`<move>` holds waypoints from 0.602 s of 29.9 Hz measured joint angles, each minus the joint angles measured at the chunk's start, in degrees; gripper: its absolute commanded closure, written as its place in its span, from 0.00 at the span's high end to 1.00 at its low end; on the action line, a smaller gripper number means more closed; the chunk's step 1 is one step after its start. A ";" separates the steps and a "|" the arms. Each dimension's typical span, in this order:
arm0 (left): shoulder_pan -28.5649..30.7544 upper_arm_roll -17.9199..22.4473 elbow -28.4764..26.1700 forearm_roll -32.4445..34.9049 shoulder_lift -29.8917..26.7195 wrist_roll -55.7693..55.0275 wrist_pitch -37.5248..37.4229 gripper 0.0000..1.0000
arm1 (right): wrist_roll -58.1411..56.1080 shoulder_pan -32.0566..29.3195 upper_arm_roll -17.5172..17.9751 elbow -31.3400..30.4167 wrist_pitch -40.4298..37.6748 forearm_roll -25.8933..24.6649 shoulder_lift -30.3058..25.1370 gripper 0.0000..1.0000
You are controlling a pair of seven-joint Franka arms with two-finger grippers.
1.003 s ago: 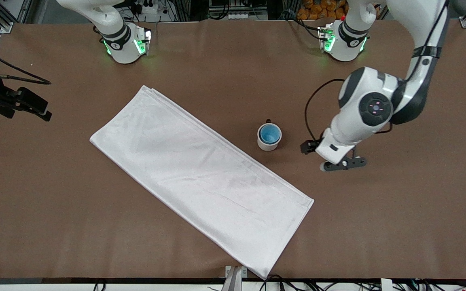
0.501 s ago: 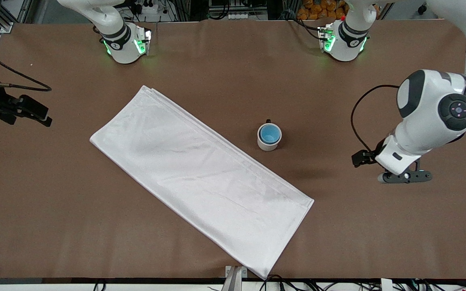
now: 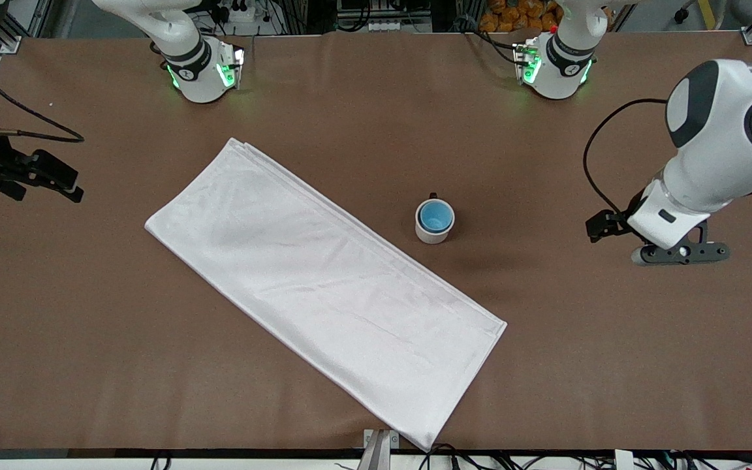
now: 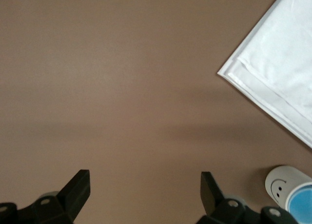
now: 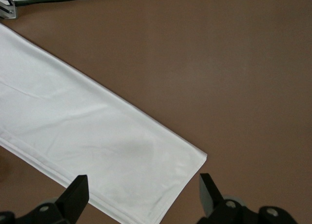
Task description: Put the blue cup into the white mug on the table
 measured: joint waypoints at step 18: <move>0.04 1.95 -0.40 0.00 -11.59 2.26 -7.44 1.00 | -4.33 -0.72 0.03 -1.55 -0.45 -0.04 -2.24 1.00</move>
